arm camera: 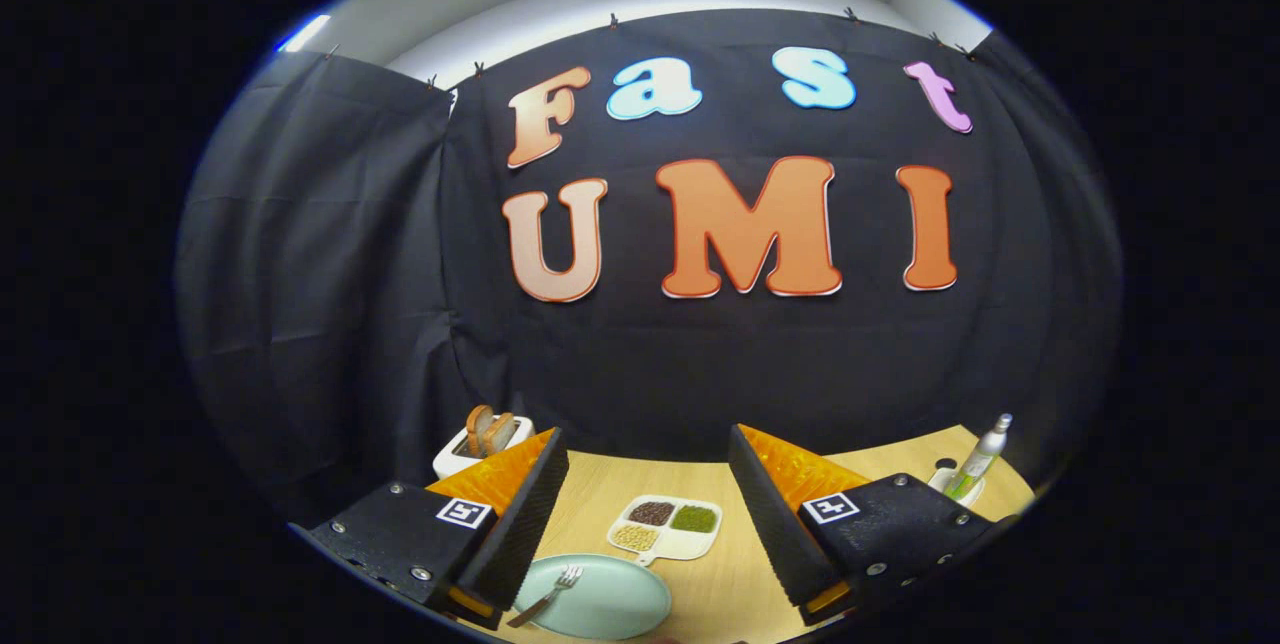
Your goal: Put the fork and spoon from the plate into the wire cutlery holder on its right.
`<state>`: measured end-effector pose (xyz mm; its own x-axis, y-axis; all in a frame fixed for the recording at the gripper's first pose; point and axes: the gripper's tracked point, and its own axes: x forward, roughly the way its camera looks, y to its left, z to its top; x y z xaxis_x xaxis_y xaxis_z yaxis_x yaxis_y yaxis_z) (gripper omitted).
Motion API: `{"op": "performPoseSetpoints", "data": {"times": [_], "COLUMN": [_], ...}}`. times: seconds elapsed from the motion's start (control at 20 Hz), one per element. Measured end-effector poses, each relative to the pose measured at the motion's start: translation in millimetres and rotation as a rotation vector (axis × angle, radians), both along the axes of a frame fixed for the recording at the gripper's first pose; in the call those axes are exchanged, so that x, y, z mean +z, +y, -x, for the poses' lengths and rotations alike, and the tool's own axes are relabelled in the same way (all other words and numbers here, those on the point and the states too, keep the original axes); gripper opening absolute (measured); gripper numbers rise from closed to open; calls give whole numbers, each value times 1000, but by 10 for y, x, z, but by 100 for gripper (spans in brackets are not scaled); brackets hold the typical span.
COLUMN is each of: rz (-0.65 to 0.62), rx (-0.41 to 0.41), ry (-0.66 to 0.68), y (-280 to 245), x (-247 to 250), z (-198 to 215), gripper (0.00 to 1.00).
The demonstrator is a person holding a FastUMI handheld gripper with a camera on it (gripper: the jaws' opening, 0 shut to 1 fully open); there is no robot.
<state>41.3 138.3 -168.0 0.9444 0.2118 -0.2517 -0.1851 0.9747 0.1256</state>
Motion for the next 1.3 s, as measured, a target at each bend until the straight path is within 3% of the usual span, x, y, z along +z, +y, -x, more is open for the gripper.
{"op": "performPoseSetpoints", "data": {"times": [0.25,0.4,0.85,1.05,1.3], "rz": [33,85,57,84,136], "rx": [51,66,158,187,137], "ry": [201,379,885,1065,1204], "y": [609,762,1212,1306,1289], "x": [-615,-1131,-2304,-2683,-3093], "z": [22,112,552,785,884], "gripper": [97,97,93,84,58]}}
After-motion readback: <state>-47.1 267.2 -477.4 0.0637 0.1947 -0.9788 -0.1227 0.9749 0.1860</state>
